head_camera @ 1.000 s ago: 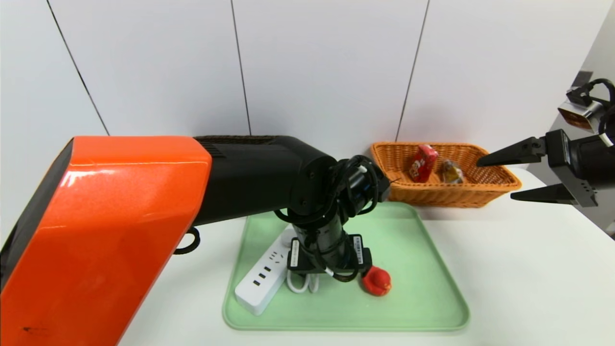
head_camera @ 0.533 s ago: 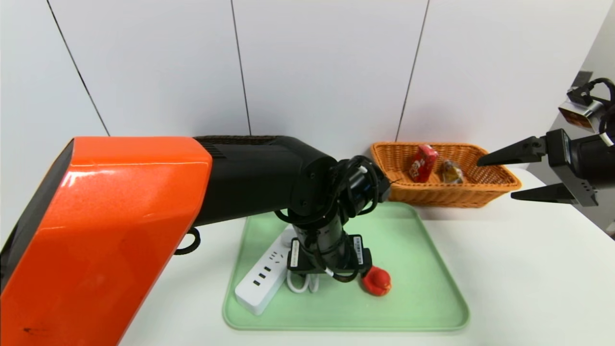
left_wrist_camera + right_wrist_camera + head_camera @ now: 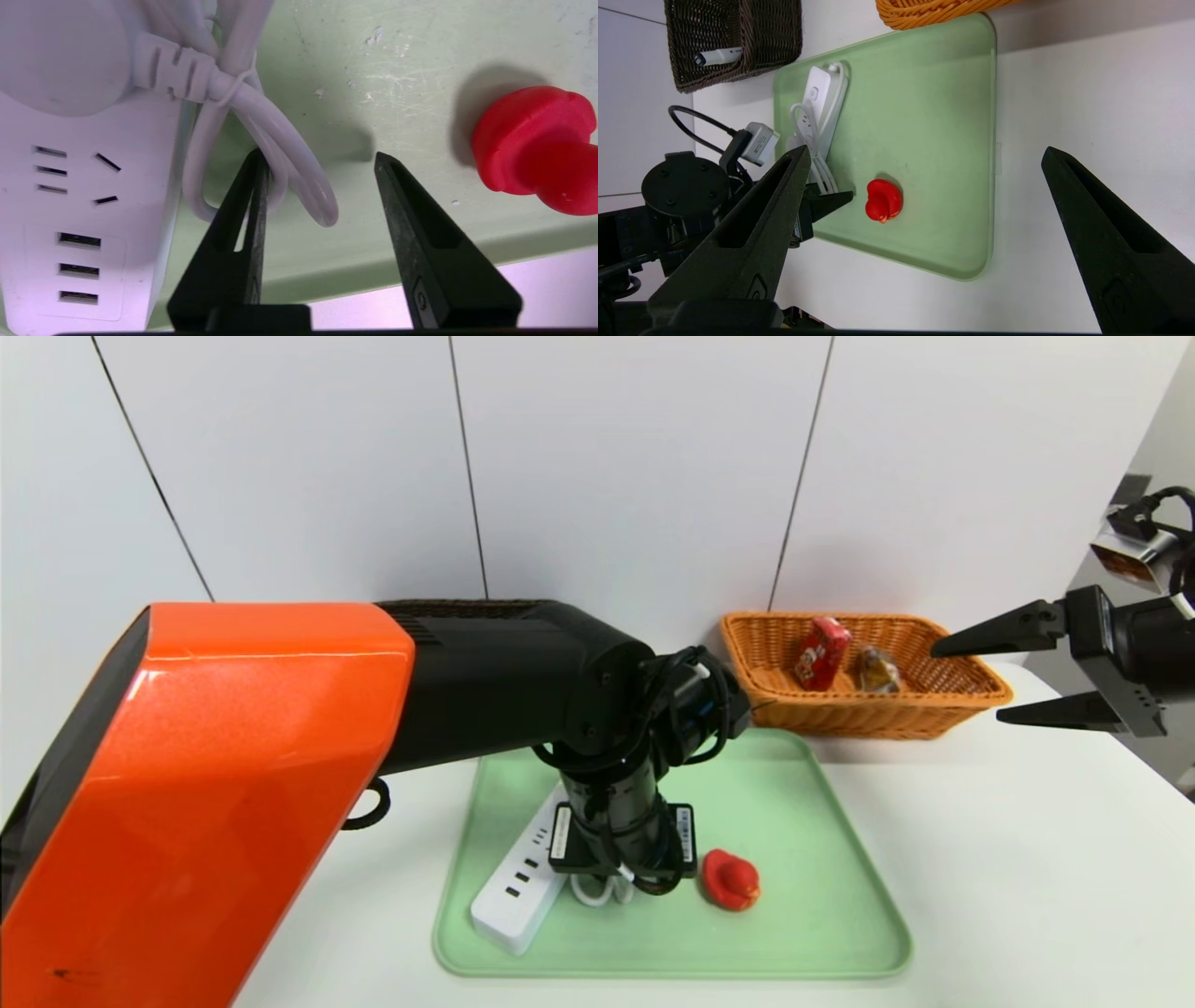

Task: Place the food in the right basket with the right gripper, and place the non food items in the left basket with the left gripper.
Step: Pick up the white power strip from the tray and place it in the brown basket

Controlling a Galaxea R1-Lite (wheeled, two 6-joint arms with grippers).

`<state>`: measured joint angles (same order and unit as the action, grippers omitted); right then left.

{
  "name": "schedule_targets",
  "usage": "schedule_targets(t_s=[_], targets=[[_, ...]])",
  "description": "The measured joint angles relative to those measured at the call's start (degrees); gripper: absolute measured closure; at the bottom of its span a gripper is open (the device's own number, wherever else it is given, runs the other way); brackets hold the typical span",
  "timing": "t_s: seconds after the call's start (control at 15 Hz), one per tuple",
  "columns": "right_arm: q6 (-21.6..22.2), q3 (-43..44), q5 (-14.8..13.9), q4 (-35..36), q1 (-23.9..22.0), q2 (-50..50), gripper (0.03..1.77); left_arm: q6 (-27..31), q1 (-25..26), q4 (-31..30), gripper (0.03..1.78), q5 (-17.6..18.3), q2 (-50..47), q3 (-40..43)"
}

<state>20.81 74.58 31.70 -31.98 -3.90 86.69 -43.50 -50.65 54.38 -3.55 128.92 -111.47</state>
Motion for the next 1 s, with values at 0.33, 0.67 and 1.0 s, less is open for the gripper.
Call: schedule_targets(t_s=[0.33,0.67,1.0], targets=[[0.1,0.0,0.0,0.0,0.0,-0.5,0.09,0.0,0.0,0.2,1.73,0.1,0.4,-0.1],[0.2,0.0,0.0,-0.2,0.0,-1.4,0.09,0.0,0.0,0.5,1.73,0.2,-0.6,0.0],[0.3,-0.2,0.0,-0.4,0.0,-2.0,0.09,-0.1,0.0,0.1,1.73,0.2,-4.1,-0.1]])
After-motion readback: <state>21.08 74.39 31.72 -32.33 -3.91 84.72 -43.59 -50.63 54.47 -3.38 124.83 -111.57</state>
